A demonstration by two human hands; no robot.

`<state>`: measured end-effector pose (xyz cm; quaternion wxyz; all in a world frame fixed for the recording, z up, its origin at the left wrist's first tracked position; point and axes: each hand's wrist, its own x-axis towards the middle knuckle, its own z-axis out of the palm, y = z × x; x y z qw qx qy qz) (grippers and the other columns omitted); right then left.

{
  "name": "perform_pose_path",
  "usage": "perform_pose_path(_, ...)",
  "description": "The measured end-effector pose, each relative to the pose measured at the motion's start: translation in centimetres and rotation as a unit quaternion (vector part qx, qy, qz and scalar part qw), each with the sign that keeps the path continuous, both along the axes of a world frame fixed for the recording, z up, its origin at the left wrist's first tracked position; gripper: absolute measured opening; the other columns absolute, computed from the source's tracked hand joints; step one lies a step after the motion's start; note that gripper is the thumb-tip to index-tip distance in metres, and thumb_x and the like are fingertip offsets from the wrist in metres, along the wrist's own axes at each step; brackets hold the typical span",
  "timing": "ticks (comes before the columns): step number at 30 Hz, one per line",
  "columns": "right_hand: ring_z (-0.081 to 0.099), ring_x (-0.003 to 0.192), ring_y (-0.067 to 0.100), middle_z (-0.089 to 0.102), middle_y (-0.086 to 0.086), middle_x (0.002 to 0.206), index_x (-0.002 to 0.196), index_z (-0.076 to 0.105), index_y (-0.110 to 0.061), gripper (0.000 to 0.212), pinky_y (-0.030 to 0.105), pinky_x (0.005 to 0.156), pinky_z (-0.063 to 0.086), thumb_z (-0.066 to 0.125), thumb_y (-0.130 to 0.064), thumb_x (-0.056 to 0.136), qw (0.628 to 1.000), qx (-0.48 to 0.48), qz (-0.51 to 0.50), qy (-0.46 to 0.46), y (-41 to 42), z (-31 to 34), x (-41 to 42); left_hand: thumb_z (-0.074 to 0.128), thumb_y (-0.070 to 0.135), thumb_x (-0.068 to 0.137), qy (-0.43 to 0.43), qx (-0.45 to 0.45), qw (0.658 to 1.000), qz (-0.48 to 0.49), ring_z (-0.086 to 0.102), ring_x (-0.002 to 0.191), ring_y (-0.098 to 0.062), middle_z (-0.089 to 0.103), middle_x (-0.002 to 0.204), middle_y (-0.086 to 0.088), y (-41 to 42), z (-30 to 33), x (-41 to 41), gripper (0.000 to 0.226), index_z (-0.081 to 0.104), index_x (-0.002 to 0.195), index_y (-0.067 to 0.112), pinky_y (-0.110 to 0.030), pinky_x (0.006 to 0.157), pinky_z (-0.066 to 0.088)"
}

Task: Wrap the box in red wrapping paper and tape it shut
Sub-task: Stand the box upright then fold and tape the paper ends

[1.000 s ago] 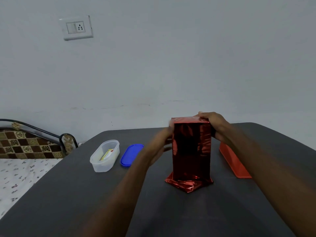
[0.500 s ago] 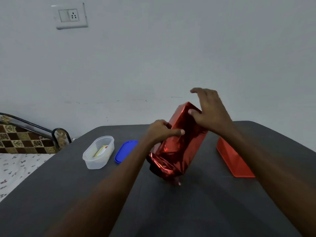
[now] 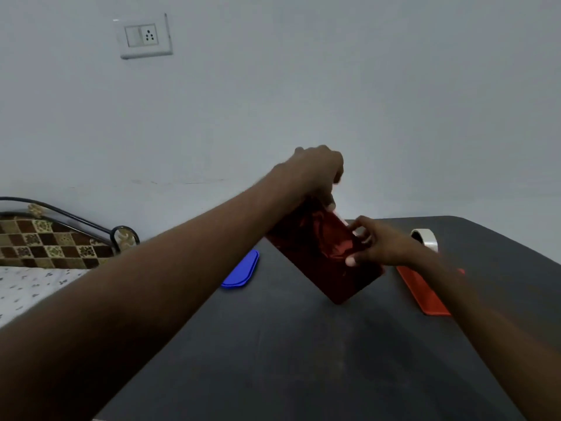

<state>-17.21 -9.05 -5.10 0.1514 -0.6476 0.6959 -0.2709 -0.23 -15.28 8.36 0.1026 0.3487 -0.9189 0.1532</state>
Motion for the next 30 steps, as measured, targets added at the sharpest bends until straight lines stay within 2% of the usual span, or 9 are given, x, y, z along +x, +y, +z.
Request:
perform_pose_path(3, 0.056, 0.105, 0.017, 0.056, 0.006, 0.128, 0.129, 0.044, -0.020, 0.070, 0.025, 0.076, 0.047, 0.087, -0.031, 0.075, 0.999, 0.023, -0.025, -0.030, 0.6, -2.2, -0.4, 0.081, 0.049, 0.069, 0.084, -0.065, 0.994, 0.003, 0.058, 0.112, -0.027, 0.064, 0.120, -0.002, -0.5, 1.0, 0.7, 0.066, 0.060, 0.124, 0.019, -0.039, 0.090, 0.044)
perform_pose_path(7, 0.055, 0.123, 0.026, 0.053, 0.012, 0.140, 0.142, 0.037, -0.013, 0.084, 0.031, 0.091, 0.046, 0.084, -0.037, 0.077, 0.997, 0.054, -0.032, -0.046, 0.8, -3.0, -0.6, 0.076, 0.055, 0.072, 0.157, 0.028, 0.986, 0.038, 0.061, 0.093, -0.026, 0.063, 0.091, -0.003, -0.7, 0.1, 0.5, 0.056, 0.063, 0.100, 0.009, -0.032, 0.073, 0.046)
perform_pose_path(10, 0.060, 0.112, 0.021, 0.058, 0.009, 0.131, 0.139, 0.043, -0.017, 0.082, 0.029, 0.085, 0.048, 0.084, -0.046, 0.074, 0.996, 0.045, -0.027, -0.067, 0.6, -1.7, -1.1, 0.078, 0.055, 0.069, 0.193, 0.074, 0.977, 0.040, 0.056, 0.074, -0.023, 0.049, 0.065, 0.000, -0.2, -1.0, -0.7, 0.049, 0.047, 0.067, 0.016, -0.032, 0.063, 0.043)
perform_pose_path(14, 0.067, 0.103, 0.021, 0.065, 0.006, 0.119, 0.130, 0.051, -0.019, 0.068, 0.039, 0.087, 0.058, 0.086, -0.037, 0.074, 0.987, -0.030, -0.011, -0.158, 0.6, 0.8, -2.0, 0.081, 0.039, 0.071, 0.216, 0.113, 0.970, 0.007, 0.057, 0.066, -0.023, 0.051, 0.057, 0.000, 0.4, -1.0, -2.2, 0.038, 0.055, 0.061, 0.013, -0.028, 0.054, 0.040)
perform_pose_path(19, 0.070, 0.103, 0.025, 0.064, 0.012, 0.116, 0.126, 0.054, -0.019, 0.061, 0.040, 0.086, 0.061, 0.087, -0.022, 0.074, 0.974, -0.026, 0.012, -0.225, 1.4, 0.7, -2.5, 0.083, 0.037, 0.068, 0.248, 0.101, 0.963, -0.035, 0.065, 0.075, -0.017, 0.068, 0.069, 0.002, 1.4, 1.1, -3.3, 0.028, 0.075, 0.077, 0.012, -0.029, 0.066, 0.054)
perform_pose_path(23, 0.070, 0.104, 0.024, 0.065, 0.011, 0.118, 0.123, 0.056, -0.022, 0.060, 0.044, 0.088, 0.060, 0.089, -0.025, 0.072, 0.970, -0.026, 0.017, -0.243, 1.6, 0.1, -3.1, 0.077, 0.034, 0.078, 0.272, 0.099, 0.952, -0.096, 0.069, 0.075, -0.012, 0.072, 0.069, 0.003, 2.3, 2.1, -3.2, 0.021, 0.076, 0.071, 0.015, -0.030, 0.074, 0.057)
perform_pose_path(25, 0.070, 0.105, 0.023, 0.064, 0.011, 0.118, 0.124, 0.057, -0.024, 0.062, 0.044, 0.087, 0.060, 0.090, -0.027, 0.071, 0.968, -0.029, 0.018, -0.249, 1.8, -0.2, -3.4, 0.074, 0.045, 0.081, 0.213, 0.135, 0.961, -0.117, 0.067, 0.071, -0.006, 0.073, 0.073, 0.004, 2.7, 2.9, -2.4, 0.030, 0.077, 0.078, 0.016, -0.025, 0.069, 0.053)
perform_pose_path(27, 0.070, 0.104, 0.023, 0.064, 0.012, 0.118, 0.125, 0.057, -0.023, 0.062, 0.040, 0.084, 0.061, 0.089, -0.024, 0.072, 0.967, -0.033, 0.023, -0.252, 1.9, -0.4, -3.5, 0.075, 0.057, 0.075, 0.073, 0.166, 0.980, -0.082, 0.065, 0.081, -0.005, 0.072, 0.085, 0.008, 2.7, 3.6, -1.4, 0.042, 0.076, 0.095, 0.020, -0.024, 0.071, 0.048)
perform_pose_path(30, 0.071, 0.102, 0.023, 0.064, 0.012, 0.118, 0.128, 0.055, -0.022, 0.062, 0.036, 0.082, 0.061, 0.087, -0.022, 0.075, 0.967, -0.033, 0.028, -0.251, 2.0, -0.3, -3.6, 0.085, 0.049, 0.067, -0.073, 0.144, 0.987, -0.018, 0.064, 0.094, -0.013, 0.070, 0.099, 0.008, 2.1, 3.5, -0.1, 0.056, 0.070, 0.113, 0.020, -0.028, 0.081, 0.048)
